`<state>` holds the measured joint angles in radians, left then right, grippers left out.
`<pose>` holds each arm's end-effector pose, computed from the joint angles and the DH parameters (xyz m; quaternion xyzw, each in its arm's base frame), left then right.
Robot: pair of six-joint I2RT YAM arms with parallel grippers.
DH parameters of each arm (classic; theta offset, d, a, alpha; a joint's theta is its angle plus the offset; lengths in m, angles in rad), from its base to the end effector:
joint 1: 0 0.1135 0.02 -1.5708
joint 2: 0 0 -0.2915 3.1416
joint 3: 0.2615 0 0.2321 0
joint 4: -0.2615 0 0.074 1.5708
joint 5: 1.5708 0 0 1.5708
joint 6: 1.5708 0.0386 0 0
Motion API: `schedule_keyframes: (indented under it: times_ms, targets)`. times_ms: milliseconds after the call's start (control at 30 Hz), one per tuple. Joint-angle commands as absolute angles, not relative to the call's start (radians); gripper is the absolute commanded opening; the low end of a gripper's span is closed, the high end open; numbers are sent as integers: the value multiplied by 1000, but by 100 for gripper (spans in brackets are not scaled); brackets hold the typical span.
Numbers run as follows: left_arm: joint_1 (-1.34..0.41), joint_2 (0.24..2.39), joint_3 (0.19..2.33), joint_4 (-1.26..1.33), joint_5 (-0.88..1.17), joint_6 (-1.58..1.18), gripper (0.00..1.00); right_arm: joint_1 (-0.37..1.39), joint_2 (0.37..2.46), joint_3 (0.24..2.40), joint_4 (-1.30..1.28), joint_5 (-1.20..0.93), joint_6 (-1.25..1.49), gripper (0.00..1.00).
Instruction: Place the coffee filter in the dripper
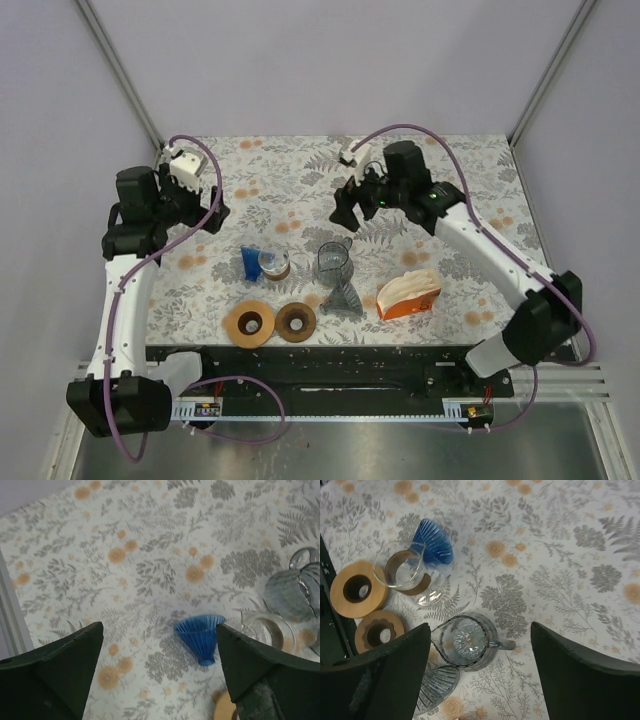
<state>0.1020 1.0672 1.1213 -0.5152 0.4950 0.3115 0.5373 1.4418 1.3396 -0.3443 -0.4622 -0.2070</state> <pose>0.1975 0.0018 0.3928 0.2145 0.8061 -0.0989 0.5426 0.2571 0.1732 0.3925 -0.4132 0.7229 0.2765 0.4799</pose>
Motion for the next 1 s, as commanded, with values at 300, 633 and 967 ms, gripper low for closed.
schedule_keyframes:
  times_ms: [300, 633, 967]
  targets:
    - [104, 1014, 1195, -868, 489, 370, 99, 660, 1974, 1799, -962, -509, -635, 77]
    - [103, 1026, 1181, -868, 483, 371, 99, 666, 2042, 1743, -882, -505, -654, 63]
    - [101, 1019, 1175, -870, 462, 373, 99, 666, 1984, 1652, -750, -339, -629, 12]
